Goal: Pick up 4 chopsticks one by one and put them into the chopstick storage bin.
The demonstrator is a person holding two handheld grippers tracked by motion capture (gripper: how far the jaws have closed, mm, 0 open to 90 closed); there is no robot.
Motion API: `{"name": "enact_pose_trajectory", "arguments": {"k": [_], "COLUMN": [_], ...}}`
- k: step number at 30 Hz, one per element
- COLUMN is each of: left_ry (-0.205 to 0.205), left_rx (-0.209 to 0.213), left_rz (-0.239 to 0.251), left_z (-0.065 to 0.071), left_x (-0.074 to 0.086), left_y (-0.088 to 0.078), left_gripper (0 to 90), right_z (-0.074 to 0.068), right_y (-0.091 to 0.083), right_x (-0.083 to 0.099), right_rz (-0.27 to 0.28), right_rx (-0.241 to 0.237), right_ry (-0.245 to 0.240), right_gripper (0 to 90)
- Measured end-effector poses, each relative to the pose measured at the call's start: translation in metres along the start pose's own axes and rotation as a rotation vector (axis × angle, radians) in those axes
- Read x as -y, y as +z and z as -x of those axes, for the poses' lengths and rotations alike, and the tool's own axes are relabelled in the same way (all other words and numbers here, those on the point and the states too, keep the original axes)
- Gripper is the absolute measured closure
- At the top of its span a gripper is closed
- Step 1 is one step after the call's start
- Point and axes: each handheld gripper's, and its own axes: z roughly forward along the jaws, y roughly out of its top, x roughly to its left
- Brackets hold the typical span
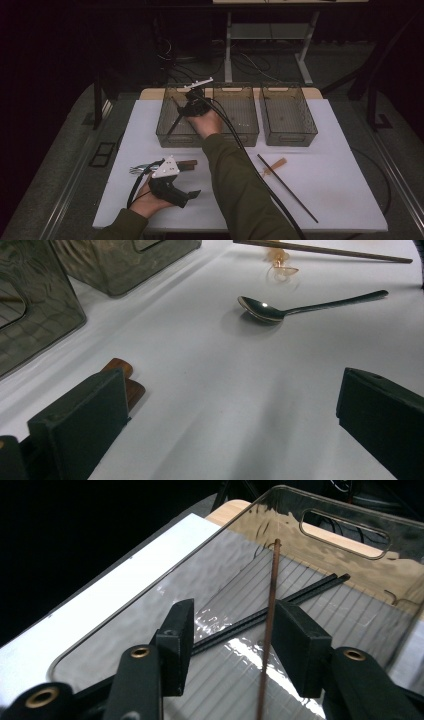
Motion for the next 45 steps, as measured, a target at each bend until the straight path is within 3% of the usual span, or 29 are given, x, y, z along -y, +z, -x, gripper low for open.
{"name": "enact_pose_trajectory", "arguments": {"k": [2,5,10,18,30,35,45], "left_ry": [0.001,0.002,-0.001,-0.021,-0.010,-0.024,-0.020], "left_rx": [0.000,0.003,0.009,0.011,0.016,0.013,0.012], "left_rz": [-0.002,-0.005,-0.002,0.017,0.015,0.017,0.012], "left_z": [0.000,0.001,0.002,0.001,-0.001,-0.001,-0.002], "left_x": [0.000,0.000,0.000,0.001,0.001,0.002,0.002], "left_y": [0.000,0.001,0.001,0.001,0.001,0.001,0.001], "left_gripper": [0.0,0.0,0.0,0.0,0.0,0.0,0.0], "right_z": [0.001,0.005,0.009,0.017,0.028,0.032,0.055], "right_y": [-0.006,-0.018,-0.043,-0.077,-0.115,-0.130,-0.159], "right_x": [0.002,0.006,0.013,0.024,0.046,0.056,0.087], "right_rz": [-0.013,-0.019,-0.011,-0.021,-0.022,-0.026,-0.026], "right_rx": [-0.036,-0.047,-0.036,-0.046,-0.064,-0.060,-0.047], "right_ry": [0.016,0.000,-0.031,-0.058,-0.073,-0.082,-0.067], "right_gripper": [47.3,45.6,37.4,32.4,30.5,30.4,30.5]}}
